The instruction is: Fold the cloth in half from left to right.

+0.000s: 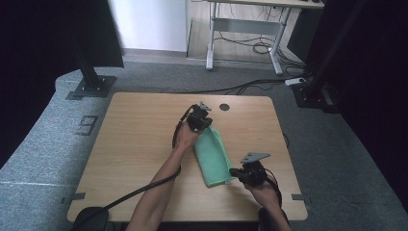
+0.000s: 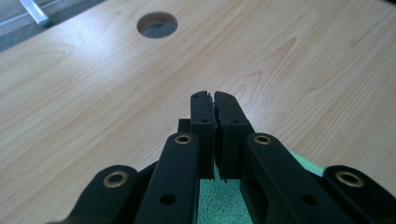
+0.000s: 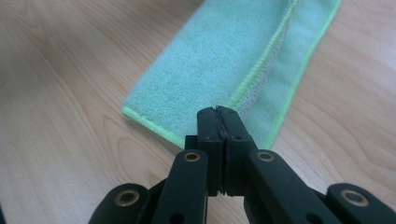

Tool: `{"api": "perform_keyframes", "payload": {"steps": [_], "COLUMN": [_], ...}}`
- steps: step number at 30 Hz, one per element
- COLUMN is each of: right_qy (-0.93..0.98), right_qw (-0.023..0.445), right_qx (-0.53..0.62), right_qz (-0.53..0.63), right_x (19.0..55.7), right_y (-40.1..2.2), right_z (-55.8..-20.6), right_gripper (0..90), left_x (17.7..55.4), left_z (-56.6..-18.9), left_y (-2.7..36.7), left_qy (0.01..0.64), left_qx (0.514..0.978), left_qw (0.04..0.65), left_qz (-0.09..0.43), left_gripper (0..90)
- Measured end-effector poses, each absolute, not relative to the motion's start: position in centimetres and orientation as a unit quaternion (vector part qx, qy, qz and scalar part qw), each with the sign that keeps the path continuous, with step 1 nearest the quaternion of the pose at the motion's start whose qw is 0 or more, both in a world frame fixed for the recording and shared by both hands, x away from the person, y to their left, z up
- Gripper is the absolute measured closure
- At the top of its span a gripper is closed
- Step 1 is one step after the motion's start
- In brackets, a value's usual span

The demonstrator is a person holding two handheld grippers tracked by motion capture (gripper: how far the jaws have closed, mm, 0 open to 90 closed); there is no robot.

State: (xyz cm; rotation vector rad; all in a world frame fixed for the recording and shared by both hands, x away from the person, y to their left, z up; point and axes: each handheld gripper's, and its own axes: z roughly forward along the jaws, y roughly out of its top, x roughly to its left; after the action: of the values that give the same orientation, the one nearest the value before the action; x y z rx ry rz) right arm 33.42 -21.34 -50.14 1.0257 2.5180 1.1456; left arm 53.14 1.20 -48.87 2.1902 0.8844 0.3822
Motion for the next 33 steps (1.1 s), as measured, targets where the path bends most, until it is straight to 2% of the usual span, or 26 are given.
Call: {"api": "perform_keyframes", "payload": {"steps": [12, 18, 23, 25, 27, 29, 33], "right_qy": [0.852, 0.854, 0.849, 0.846, 0.842, 0.840, 0.839], "right_qw": [0.089, 0.093, 0.102, 0.109, 0.116, 0.125, 0.136], "right_qx": [0.371, 0.373, 0.386, 0.389, 0.392, 0.396, 0.398], "right_qz": [0.359, 0.350, 0.347, 0.348, 0.351, 0.348, 0.346], "right_x": [34.3, 34.6, 34.5, 34.5, 34.5, 34.7, 35.1], "right_y": [-22.0, -22.1, -22.7, -23.1, -23.4, -23.7, -23.9], "right_z": [-52.6, -53.1, -52.9, -52.7, -52.4, -52.1, -51.9], "right_gripper": [87.8, 86.0, 78.9, 74.3, 69.0, 63.2, 54.1], "left_x": [53.9, 53.9, 53.6, 53.3, 53.1, 52.8, 52.4], "left_z": [-51.2, -50.8, -49.7, -49.5, -49.6, -49.7, -49.9], "left_y": [0.3, 0.6, 1.5, 1.9, 2.3, 2.8, 3.5], "left_qy": [0.352, 0.352, 0.351, 0.355, 0.357, 0.361, 0.365], "left_qx": [0.861, 0.855, 0.850, 0.848, 0.847, 0.845, 0.842], "left_qw": [0.337, 0.338, 0.353, 0.352, 0.357, 0.353, 0.366], "left_qz": [0.148, 0.173, 0.170, 0.174, 0.168, 0.173, 0.155], "left_gripper": [81.4, 58.3, 46.7, 36.2, 33.2, 24.7, 21.5]}}
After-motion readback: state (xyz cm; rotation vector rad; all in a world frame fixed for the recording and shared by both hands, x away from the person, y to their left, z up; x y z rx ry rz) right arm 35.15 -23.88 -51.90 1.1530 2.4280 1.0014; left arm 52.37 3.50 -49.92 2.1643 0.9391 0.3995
